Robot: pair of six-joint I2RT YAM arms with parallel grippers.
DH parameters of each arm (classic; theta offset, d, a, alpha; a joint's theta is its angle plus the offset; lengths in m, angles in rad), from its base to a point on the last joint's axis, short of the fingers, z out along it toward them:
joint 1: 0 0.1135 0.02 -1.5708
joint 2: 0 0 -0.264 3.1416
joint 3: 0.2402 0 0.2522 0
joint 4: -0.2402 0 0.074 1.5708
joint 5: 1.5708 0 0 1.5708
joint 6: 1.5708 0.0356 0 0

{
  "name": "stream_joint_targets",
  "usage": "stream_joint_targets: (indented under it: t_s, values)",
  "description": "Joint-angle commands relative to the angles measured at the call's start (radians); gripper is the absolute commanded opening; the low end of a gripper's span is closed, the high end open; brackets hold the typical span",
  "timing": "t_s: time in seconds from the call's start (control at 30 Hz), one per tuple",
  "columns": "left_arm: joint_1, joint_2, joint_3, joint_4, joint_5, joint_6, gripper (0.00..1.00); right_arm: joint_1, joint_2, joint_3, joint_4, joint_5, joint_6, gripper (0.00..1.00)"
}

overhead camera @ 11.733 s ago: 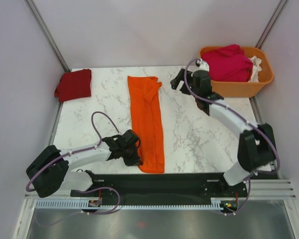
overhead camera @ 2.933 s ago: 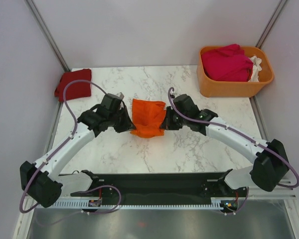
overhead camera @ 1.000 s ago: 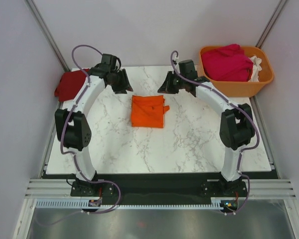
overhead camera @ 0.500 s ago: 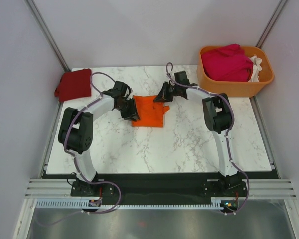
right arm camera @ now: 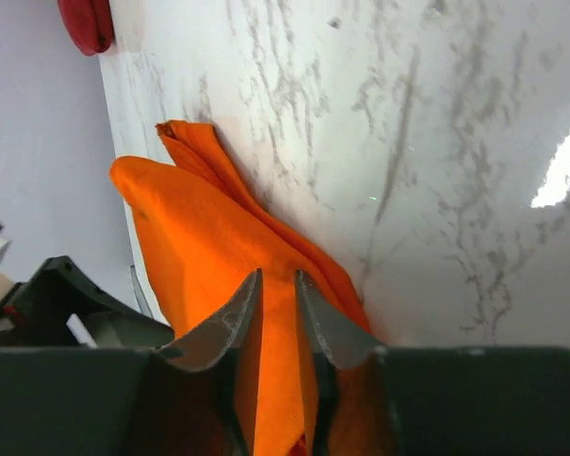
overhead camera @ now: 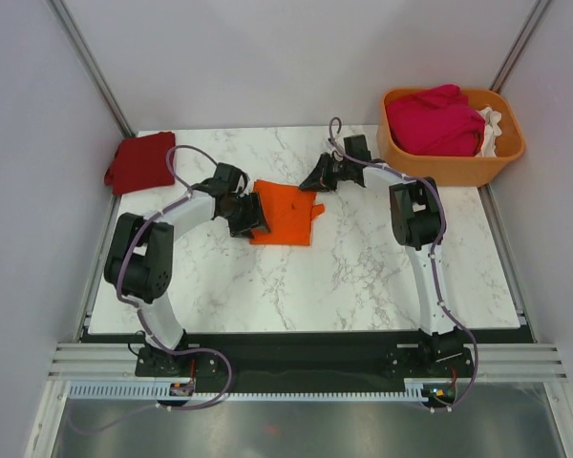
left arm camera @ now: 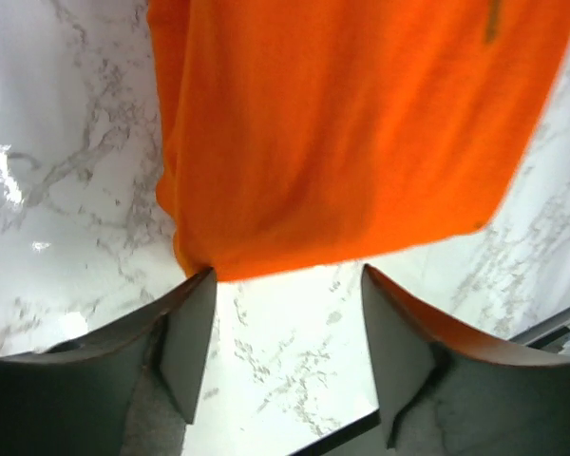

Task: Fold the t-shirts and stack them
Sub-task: Fold the tshirt

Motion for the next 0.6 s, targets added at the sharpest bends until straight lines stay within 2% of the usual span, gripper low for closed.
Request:
stream_joint_targets:
  t_s: [0.0, 0.03, 0.1, 0.13, 0.2, 0.3, 0.33, 0.47, 0.5, 0.57]
  values:
    - [0.003, -0.180, 0.034, -0.030, -0.040, 0.017, 0.72, -0.003, -0.078, 0.088, 0.026, 0.007, 0.000, 0.30]
    - [0.003, -0.202, 0.056, -0.034, -0.051, 0.025, 0.76, -0.002, -0.091, 0.131, 0.021, 0.012, 0.003, 0.55]
    - [0.003, -0.227, 0.072, -0.038, -0.106, 0.058, 0.83, -0.002, -0.140, 0.171, 0.001, 0.018, 0.012, 0.76]
    - [0.014, -0.230, 0.089, -0.042, -0.121, 0.068, 0.81, -0.002, -0.162, 0.186, 0.000, 0.026, 0.017, 0.88]
    - [0.034, -0.234, 0.092, -0.051, -0.155, 0.065, 0.78, -0.002, -0.242, 0.173, 0.000, 0.029, 0.012, 0.91]
    - [0.048, -0.213, 0.078, -0.013, -0.164, 0.080, 0.78, -0.002, -0.396, 0.035, -0.002, 0.058, -0.027, 0.95]
    - [0.057, -0.169, 0.081, -0.004, -0.157, 0.086, 0.78, -0.003, -0.477, -0.061, 0.000, 0.075, -0.040, 0.95]
    - [0.077, -0.072, 0.052, 0.085, -0.089, 0.092, 0.77, -0.003, -0.659, -0.290, 0.015, 0.095, -0.072, 0.96]
    - [0.093, -0.061, 0.025, 0.149, -0.065, 0.082, 0.78, -0.002, -0.691, -0.367, 0.014, 0.096, -0.080, 0.97]
    - [0.106, -0.025, 0.009, 0.201, -0.002, 0.057, 0.78, -0.002, -0.766, -0.430, 0.017, 0.101, -0.106, 0.97]
